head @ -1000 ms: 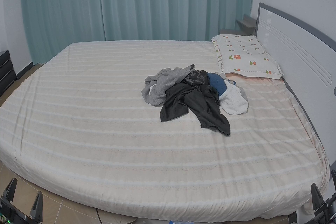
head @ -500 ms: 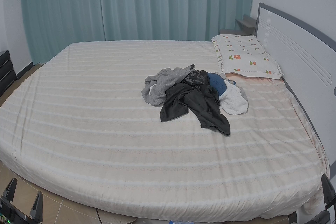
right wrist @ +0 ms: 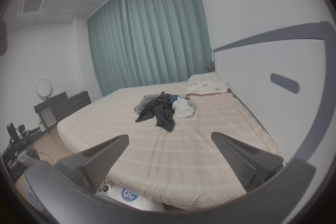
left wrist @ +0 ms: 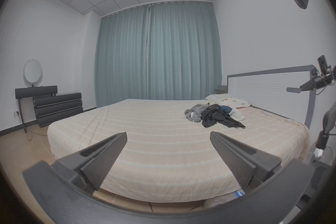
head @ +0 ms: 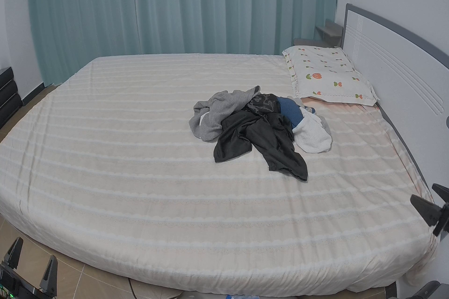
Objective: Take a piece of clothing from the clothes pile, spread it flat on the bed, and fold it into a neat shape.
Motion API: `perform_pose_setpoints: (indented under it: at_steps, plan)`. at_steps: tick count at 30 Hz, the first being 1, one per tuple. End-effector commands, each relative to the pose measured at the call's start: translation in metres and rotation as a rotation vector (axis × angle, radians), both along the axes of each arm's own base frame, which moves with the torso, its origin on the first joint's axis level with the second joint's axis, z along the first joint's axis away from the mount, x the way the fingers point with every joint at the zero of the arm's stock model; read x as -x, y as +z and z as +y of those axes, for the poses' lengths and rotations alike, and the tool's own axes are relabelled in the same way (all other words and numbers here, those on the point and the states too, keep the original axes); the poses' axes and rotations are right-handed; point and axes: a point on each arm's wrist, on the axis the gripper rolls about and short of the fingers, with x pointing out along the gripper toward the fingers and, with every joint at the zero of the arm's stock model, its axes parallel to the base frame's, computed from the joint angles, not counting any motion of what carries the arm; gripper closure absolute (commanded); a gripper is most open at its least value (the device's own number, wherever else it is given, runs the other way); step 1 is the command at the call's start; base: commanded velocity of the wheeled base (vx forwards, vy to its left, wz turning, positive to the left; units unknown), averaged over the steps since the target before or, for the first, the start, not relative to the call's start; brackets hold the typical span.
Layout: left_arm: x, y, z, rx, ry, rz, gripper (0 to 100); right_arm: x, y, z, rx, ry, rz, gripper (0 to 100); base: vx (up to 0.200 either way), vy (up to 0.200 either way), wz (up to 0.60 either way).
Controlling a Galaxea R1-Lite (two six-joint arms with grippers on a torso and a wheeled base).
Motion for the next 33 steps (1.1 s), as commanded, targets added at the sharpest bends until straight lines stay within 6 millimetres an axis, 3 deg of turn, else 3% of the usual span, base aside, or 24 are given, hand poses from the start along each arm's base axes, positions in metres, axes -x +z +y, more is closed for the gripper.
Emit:
perform_pose_setpoints:
  at_steps: [1, 2, 3, 4, 6, 7, 10, 15, 24, 33]
  plan:
    - [0.0, -0.004, 0.0, -0.001, 0.0, -0.002, 0, -0.183, -0.053, 0.037, -0.132, 0.016, 0.281, 0, 0.0, 0.0, 0.0]
    - [0.0, -0.004, 0.0, 0.001, 0.0, -0.002, 0, -0.196, -0.059, 0.041, -0.146, 0.011, 0.286, 0, 0.0, 0.0, 0.0]
    - [0.0, -0.004, 0.0, 0.001, 0.0, -0.002, 0, -0.196, -0.059, 0.041, -0.146, 0.011, 0.286, 0, 0.0, 0.0, 0.0]
    - [0.0, -0.004, 0.0, -0.001, 0.0, -0.002, 0, -0.223, -0.074, 0.047, -0.155, -0.003, 0.306, 0, 0.0, 0.0, 0.0]
    - [0.0, -0.004, 0.0, 0.001, 0.0, -0.002, 0, -0.246, -0.086, 0.051, -0.156, -0.015, 0.325, 0, 0.0, 0.0, 0.0]
    - [0.0, -0.004, 0.0, 0.001, 0.0, -0.002, 0, -0.246, -0.086, 0.051, -0.156, -0.015, 0.325, 0, 0.0, 0.0, 0.0]
    - [0.0, -0.004, 0.0, -0.001, 0.0, 0.0, 0, -0.29, -0.117, 0.06, -0.148, -0.041, 0.348, 0, 0.0, 0.0, 0.0]
    - [0.0, -0.004, 0.0, 0.001, 0.0, -0.002, 0, -0.331, -0.153, 0.073, -0.163, -0.078, 0.372, 0, 0.0, 0.0, 0.0]
    - [0.0, -0.004, 0.0, -0.001, 0.0, 0.0, 0, -0.37, -0.19, 0.085, -0.17, -0.083, 0.422, 0, 0.0, 0.0, 0.0]
    - [0.0, -0.004, 0.0, -0.001, 0.0, -0.002, 0, -0.394, -0.201, 0.102, -0.201, -0.075, 0.458, 0, 0.0, 0.0, 0.0]
